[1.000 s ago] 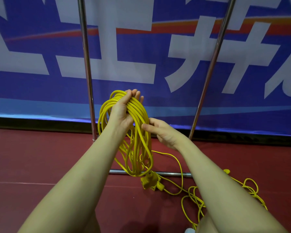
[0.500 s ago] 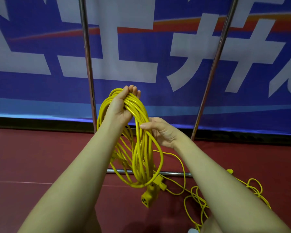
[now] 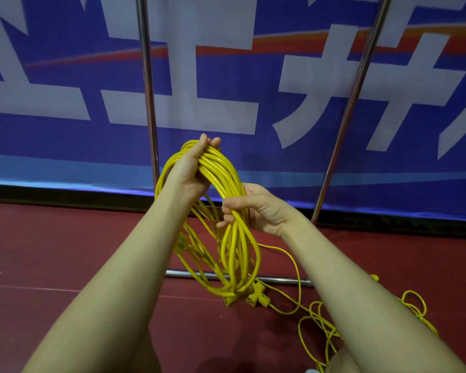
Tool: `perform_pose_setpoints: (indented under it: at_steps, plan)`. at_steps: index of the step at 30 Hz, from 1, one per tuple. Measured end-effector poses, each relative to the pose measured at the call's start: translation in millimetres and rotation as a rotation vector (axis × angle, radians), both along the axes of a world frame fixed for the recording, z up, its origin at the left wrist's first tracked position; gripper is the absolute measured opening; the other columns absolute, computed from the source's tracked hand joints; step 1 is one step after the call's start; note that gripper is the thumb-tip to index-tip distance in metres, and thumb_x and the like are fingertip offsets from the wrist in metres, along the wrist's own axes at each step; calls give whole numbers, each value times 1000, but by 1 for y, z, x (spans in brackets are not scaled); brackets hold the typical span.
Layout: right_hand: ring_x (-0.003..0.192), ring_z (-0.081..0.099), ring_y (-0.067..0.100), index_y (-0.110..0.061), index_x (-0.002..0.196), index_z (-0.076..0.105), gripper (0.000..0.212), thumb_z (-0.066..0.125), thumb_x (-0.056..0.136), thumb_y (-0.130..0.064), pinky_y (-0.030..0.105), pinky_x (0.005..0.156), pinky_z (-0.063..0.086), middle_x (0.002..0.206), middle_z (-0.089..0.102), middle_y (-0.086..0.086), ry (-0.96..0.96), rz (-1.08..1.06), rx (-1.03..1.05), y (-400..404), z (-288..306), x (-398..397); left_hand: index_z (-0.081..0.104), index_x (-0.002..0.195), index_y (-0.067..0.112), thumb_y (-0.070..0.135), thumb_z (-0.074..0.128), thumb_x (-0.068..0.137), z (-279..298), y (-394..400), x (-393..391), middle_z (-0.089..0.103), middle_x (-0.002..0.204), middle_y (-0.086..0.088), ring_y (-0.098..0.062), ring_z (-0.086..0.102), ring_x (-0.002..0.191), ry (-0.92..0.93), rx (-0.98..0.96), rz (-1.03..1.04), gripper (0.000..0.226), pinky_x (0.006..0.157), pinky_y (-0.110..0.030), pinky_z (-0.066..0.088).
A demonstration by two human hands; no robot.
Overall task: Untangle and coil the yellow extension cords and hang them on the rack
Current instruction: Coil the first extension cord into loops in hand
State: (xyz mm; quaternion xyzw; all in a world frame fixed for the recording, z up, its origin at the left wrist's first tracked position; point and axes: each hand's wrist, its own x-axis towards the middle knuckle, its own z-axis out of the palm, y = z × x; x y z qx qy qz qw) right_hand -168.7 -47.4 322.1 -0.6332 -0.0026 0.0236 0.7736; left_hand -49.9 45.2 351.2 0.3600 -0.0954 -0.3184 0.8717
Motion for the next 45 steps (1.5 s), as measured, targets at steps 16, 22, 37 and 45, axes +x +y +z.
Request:
perform_pose_setpoints:
  at_steps: [16,22,37,45]
  plan:
    - [40,50,12,-5,73,54,12,62,64,-3,24,52,49,51,53,5,-17,-145,-58,0,11,-1,59,105,11,49,48,93,-5,8,-3,73,91,0,-14,70,78,-47,84,-104,42,77,-33,54]
    - [37,43,12,-2,69,53,11,60,61,-4,24,48,47,48,49,5,3,-284,-33,-25,13,-3,57,121,4,76,27,82,-5,24,-12,63,122,-18,-29,62,111,-202,338,-462,87,93,-38,49]
    - [36,43,11,-5,67,47,11,58,66,-1,26,48,49,48,48,5,95,-114,-131,-42,12,-19,15,150,24,20,86,62,-24,32,-5,30,150,4,-1,32,134,-1208,733,-260,113,100,-10,35]
    - [38,43,10,-6,70,45,8,52,70,-2,26,51,49,49,48,1,43,-16,-103,-41,12,-19,63,104,0,12,84,66,-28,26,0,68,89,-12,-13,61,79,-1036,720,-305,45,79,-37,51]
